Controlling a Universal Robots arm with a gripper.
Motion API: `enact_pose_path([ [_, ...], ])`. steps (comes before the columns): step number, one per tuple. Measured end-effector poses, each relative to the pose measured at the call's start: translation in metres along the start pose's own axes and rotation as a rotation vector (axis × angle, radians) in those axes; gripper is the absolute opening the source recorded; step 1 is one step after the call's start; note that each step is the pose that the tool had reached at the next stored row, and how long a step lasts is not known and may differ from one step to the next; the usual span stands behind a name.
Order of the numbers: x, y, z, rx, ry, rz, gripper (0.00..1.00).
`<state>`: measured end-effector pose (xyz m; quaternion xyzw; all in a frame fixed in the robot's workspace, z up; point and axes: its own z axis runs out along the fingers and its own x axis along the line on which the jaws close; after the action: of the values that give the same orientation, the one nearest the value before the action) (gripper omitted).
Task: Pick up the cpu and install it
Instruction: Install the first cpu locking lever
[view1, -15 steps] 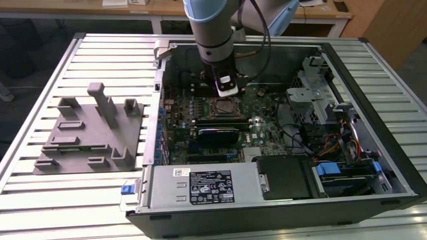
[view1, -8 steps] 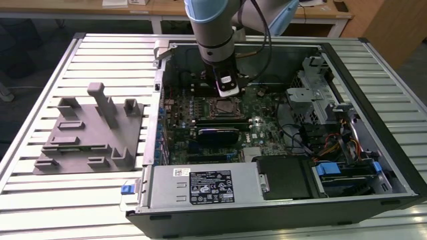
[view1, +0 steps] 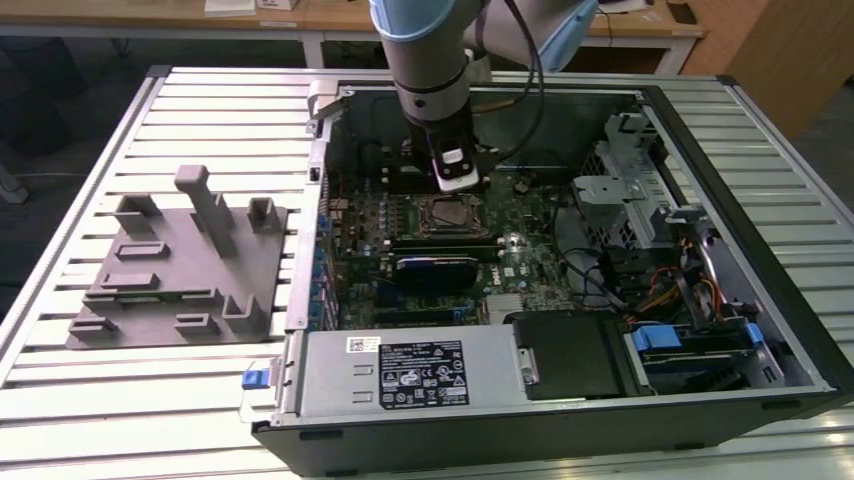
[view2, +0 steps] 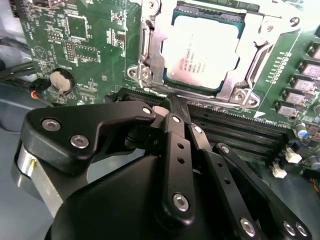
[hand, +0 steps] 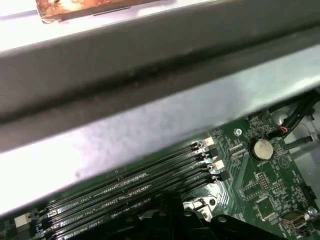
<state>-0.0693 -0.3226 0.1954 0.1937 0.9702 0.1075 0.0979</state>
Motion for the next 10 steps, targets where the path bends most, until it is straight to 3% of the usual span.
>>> enact_pose_path([
  [10, -0.0031, 0.0052, -0.0204, 0.0003, -0.0001, 0.001, 0.11],
])
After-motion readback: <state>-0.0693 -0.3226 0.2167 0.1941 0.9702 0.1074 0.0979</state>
